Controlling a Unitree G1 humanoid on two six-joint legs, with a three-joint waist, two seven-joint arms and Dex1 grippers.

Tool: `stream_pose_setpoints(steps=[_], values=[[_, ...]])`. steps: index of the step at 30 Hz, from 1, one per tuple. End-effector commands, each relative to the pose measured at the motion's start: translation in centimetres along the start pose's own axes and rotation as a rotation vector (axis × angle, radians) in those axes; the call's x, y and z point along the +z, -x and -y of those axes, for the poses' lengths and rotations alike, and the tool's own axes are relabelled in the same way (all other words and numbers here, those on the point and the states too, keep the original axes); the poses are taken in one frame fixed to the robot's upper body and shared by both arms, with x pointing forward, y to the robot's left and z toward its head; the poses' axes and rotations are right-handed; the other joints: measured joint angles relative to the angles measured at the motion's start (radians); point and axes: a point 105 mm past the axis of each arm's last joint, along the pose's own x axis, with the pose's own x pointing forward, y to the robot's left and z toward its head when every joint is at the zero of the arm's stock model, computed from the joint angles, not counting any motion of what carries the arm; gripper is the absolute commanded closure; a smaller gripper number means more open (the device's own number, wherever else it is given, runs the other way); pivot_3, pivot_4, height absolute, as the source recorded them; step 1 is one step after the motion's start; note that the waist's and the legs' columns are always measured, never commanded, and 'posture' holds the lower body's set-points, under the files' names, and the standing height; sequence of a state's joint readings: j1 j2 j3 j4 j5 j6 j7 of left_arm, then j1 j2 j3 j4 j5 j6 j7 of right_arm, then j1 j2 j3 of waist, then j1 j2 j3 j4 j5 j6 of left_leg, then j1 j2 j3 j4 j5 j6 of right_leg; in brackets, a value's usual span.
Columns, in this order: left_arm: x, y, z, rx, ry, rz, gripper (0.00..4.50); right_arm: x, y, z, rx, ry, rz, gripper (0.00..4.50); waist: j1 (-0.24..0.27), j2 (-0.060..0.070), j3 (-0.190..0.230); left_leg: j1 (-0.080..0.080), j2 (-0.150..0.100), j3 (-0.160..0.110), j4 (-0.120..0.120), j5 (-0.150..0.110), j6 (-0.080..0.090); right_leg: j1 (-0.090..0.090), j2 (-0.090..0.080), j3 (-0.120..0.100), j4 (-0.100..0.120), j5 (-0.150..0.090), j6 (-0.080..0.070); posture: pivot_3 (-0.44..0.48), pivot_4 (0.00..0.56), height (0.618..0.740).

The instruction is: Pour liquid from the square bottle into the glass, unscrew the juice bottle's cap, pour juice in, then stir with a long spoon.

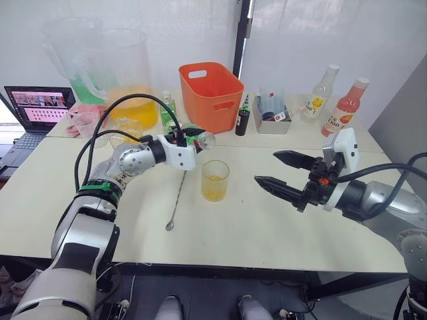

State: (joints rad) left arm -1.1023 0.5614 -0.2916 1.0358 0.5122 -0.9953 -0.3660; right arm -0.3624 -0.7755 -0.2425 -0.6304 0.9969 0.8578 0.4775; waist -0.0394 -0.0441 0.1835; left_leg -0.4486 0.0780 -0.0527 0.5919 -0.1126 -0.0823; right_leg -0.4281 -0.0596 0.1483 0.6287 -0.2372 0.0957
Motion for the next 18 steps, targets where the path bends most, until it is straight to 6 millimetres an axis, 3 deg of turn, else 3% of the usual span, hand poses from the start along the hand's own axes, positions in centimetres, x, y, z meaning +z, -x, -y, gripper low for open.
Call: stream_pose_setpoints(steps=[1,18], values=[[0.8,0.0,-2.7,0.093,-0.107,0.038,3.05,0.8,0.2,-0.5,0.008,0.036,0.018,0.02,0.0,0.0,0.0,0.0,0.0,0.0,0.0,0.0,0.0,0.0,0.0,0.0,0.0,0.0,0.0,0.0,0.15,0.74],[1.0,-0.5,-0.8,0.063,-0.283,0.061,3.05,0.7,0.0,-0.5,0.013,0.027,0.02,0.02,0.01,0.0,0.0,0.0,0.0,0.0,0.0,0.0,0.0,0.0,0.0,0.0,0.001,0.0,0.0,0.0,0.15,0.74]])
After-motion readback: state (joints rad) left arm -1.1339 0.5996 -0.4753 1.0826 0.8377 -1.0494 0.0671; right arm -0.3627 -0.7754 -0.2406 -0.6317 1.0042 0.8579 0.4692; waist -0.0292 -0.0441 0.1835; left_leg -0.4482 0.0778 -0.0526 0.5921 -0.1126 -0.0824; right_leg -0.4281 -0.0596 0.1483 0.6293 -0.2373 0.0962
